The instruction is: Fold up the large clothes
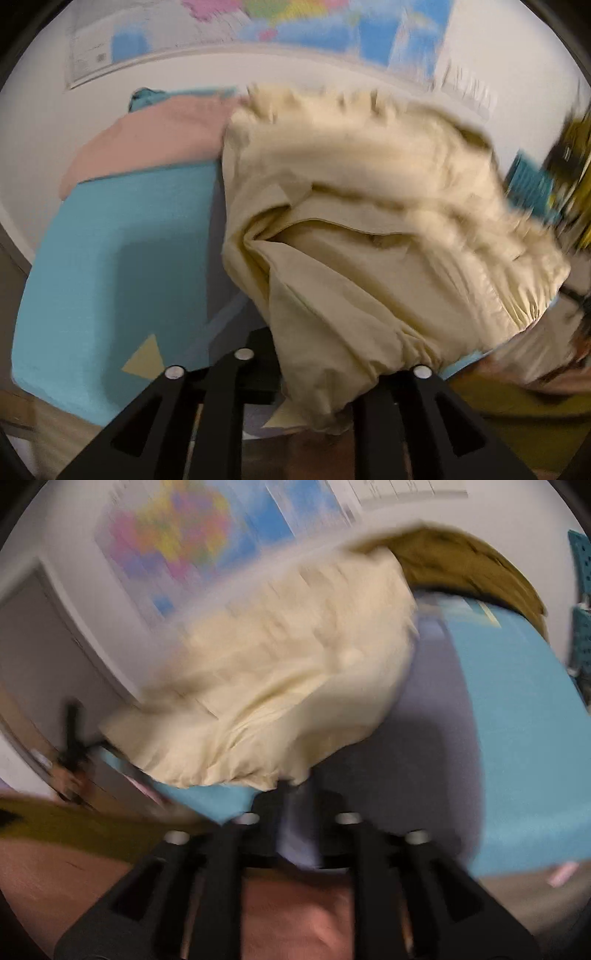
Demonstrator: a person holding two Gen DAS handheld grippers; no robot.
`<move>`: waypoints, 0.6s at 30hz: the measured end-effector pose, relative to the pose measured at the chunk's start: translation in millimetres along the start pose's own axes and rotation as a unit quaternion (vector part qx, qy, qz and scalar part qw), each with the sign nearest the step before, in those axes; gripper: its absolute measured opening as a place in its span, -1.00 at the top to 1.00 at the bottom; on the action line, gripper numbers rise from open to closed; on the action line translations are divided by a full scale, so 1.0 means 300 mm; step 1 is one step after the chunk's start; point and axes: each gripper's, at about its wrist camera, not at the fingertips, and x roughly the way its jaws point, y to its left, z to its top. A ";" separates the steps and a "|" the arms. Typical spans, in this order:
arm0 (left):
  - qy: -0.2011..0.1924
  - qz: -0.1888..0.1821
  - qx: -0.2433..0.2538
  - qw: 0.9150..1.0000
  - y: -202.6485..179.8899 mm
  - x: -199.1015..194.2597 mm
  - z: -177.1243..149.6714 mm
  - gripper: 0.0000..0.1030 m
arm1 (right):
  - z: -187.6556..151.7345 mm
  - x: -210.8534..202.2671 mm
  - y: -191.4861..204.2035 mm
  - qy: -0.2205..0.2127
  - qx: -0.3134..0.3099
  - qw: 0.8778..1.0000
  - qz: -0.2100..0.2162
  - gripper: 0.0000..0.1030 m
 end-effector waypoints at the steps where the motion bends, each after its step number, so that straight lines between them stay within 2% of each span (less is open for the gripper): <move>1: 0.007 0.026 0.013 1.000 -0.009 0.027 -0.009 0.64 | -0.010 0.009 -0.010 0.025 -0.006 1.000 -0.015 0.21; 3: -0.001 0.025 0.012 1.000 -0.011 0.033 -0.014 0.63 | -0.005 -0.030 -0.018 0.025 -0.015 0.999 -0.035 0.16; 4: -0.006 0.019 0.011 1.000 -0.006 0.027 -0.012 0.61 | 0.005 -0.055 -0.019 0.024 -0.018 0.999 -0.034 0.04; 6: -0.013 0.010 0.007 1.000 0.008 0.016 -0.007 0.54 | 0.039 -0.140 -0.001 0.002 -0.050 0.997 -0.058 -0.01; 7: -0.017 0.004 0.008 1.000 0.014 0.015 -0.005 0.53 | 0.065 -0.180 0.008 -0.014 -0.061 0.996 -0.062 -0.13; 8: -0.017 0.006 0.011 1.000 0.009 0.021 -0.002 0.51 | 0.093 -0.213 0.016 -0.028 -0.068 0.996 -0.049 -0.23; 10: -0.019 0.007 0.017 1.000 0.005 0.038 -0.014 0.50 | 0.164 -0.249 0.039 -0.065 -0.080 0.995 -0.013 -0.25; 13: -0.026 0.002 0.018 0.999 0.001 0.050 -0.010 0.45 | 0.309 -0.170 0.100 -0.092 -0.082 0.992 0.019 -0.26; 16: -0.033 0.006 0.023 0.999 -0.011 0.060 -0.008 0.41 | 0.475 0.024 0.178 -0.086 -0.089 0.991 0.049 -0.24; 18: -0.036 0.010 0.027 0.999 -0.016 0.064 -0.009 0.40 | 0.611 0.193 0.209 -0.069 -0.075 0.992 0.068 -0.14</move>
